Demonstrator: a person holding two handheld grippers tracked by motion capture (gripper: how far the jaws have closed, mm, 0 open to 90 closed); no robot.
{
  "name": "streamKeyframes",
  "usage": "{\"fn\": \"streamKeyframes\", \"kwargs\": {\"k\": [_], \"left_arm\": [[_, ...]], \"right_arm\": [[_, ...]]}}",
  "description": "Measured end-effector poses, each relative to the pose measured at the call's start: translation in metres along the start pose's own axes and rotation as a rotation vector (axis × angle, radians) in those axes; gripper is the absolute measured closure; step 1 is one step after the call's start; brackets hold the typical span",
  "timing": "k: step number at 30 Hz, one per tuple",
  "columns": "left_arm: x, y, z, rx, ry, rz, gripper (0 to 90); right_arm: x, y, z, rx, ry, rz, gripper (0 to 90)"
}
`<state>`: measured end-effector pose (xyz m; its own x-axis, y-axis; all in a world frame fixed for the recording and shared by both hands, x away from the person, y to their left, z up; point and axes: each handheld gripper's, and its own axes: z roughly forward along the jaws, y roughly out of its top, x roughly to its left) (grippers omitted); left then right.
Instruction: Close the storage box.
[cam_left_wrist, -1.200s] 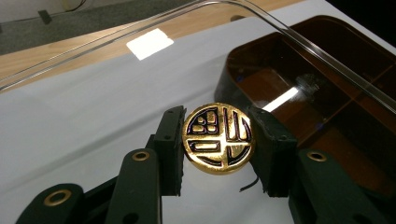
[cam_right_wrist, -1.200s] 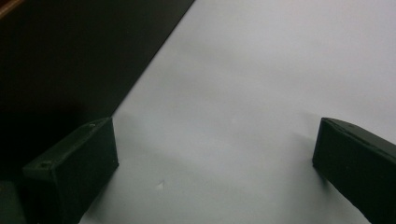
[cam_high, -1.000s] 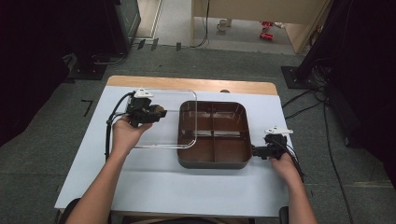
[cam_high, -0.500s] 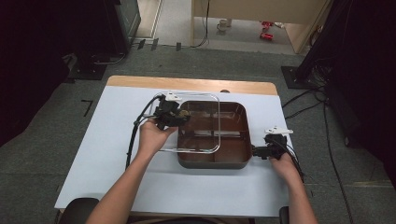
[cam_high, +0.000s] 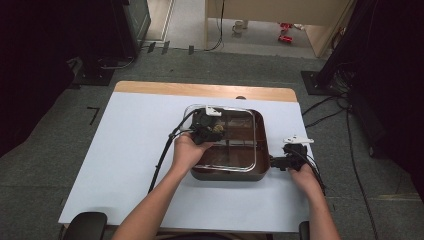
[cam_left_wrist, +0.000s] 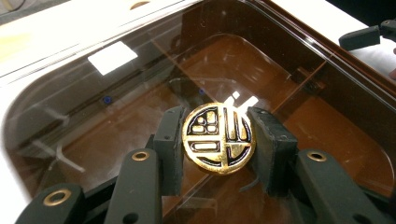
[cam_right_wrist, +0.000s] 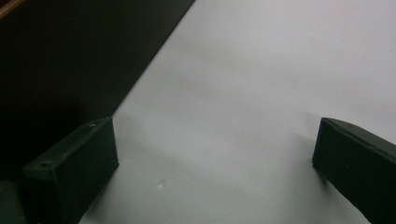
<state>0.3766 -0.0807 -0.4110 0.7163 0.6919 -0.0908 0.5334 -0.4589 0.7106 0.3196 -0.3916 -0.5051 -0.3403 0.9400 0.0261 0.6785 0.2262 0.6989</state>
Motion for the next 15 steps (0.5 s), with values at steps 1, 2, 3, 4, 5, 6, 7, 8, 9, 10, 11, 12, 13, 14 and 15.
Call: {"fn": "streamKeyframes", "kwargs": {"k": [1,2,3,4,5,6,7,8,9,10,11,12,13,14,15], "left_arm": [[-0.002,0.000,0.002,0.000,0.004,0.005,59.4],[-0.007,0.001,0.006,0.001,0.029,0.014,59.4],[-0.010,0.001,0.008,0.004,0.048,0.023,59.4],[-0.013,0.001,0.011,0.006,0.060,0.029,59.4],[-0.017,0.002,0.013,-0.001,0.074,0.036,59.4],[-0.019,0.003,0.014,-0.004,0.075,0.033,59.4],[-0.022,0.005,0.015,0.004,0.065,0.025,59.4],[-0.023,0.005,0.016,0.008,0.057,0.016,59.4],[-0.025,0.006,0.017,0.010,0.048,0.009,59.4],[-0.027,0.007,0.018,0.014,0.050,0.006,59.4],[-0.030,0.008,0.019,0.024,0.051,0.011,59.4],[-0.033,0.009,0.020,0.027,0.058,0.016,59.4],[-0.034,0.009,0.020,0.029,0.059,0.012,59.3],[-0.035,0.009,0.021,0.032,0.055,0.011,59.3],[-0.035,0.009,0.022,0.046,0.046,-0.002,59.2]], "right_arm": [[0.000,0.000,0.000,0.000,0.000,0.000,0.0],[0.000,0.000,0.000,0.000,0.000,0.000,0.0],[0.000,0.000,0.000,0.000,0.000,0.000,0.0],[0.000,0.000,0.000,0.000,0.000,0.000,0.0],[0.000,0.000,0.000,0.000,0.000,0.000,0.0],[0.000,0.000,0.000,0.000,0.000,0.000,0.0],[0.000,0.000,0.000,-0.001,0.000,0.000,0.0],[0.000,0.000,0.000,-0.001,0.000,0.001,0.0],[0.000,0.000,0.000,-0.001,0.000,0.000,0.0],[0.000,0.000,0.000,-0.001,0.000,0.000,0.0],[0.000,0.000,0.000,-0.001,0.000,0.000,0.0],[0.000,0.000,0.000,-0.001,0.000,0.000,0.0],[0.000,0.000,0.000,-0.001,0.000,0.001,0.0],[0.000,0.000,0.000,-0.001,0.000,0.001,0.0],[0.000,0.000,0.000,-0.002,0.000,0.001,0.0]]}}
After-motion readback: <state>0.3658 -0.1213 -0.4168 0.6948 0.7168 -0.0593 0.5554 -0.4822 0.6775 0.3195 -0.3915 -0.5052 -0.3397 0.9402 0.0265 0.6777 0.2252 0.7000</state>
